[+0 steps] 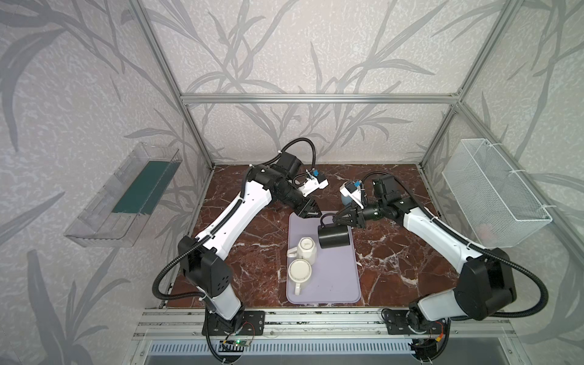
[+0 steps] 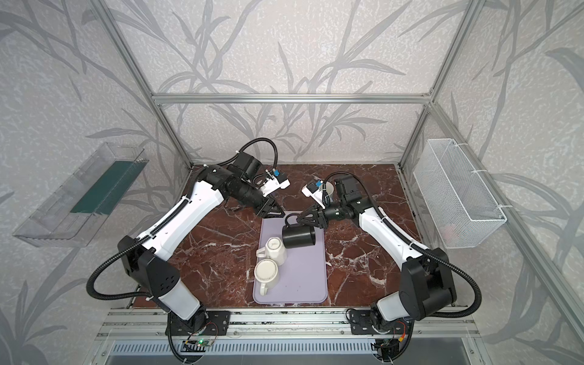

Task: Turn the mug right side up
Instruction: Pick up the mug from the tray.

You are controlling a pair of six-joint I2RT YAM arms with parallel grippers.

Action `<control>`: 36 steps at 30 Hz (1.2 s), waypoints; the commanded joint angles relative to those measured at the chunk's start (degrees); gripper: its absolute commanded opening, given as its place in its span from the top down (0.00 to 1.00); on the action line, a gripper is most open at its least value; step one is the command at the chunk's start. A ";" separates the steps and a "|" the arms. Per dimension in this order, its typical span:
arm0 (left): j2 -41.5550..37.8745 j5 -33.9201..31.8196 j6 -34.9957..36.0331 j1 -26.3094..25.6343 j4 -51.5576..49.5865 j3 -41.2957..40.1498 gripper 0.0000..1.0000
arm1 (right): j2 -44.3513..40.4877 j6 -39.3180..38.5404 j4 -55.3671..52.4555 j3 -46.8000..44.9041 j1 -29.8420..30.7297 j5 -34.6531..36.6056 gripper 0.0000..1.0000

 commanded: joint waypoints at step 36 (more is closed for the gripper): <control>10.25 6.36 9.56 -5.84 -10.92 7.53 0.64 | 0.51 -3.02 0.53 1.68 -1.35 -13.35 1.00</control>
